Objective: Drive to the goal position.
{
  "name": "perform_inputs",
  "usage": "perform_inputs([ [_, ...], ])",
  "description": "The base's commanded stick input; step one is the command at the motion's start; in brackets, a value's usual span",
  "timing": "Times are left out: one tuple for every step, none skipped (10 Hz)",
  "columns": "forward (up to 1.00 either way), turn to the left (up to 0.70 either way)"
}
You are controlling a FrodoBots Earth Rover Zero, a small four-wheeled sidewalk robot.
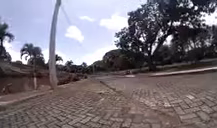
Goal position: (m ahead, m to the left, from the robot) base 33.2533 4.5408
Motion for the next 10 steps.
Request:
perform_inputs([
  [0.7, 0.0],
  [0.7, 0.0],
  [0.7, 0.0],
  [0.7, 0.0],
  [0.7, 0.0],
  [0.7, 0.0],
  [0.7, 0.15],
  [0.7, 0.27],
  [0.7, 0.16],
  [0.7, 0.0],
])
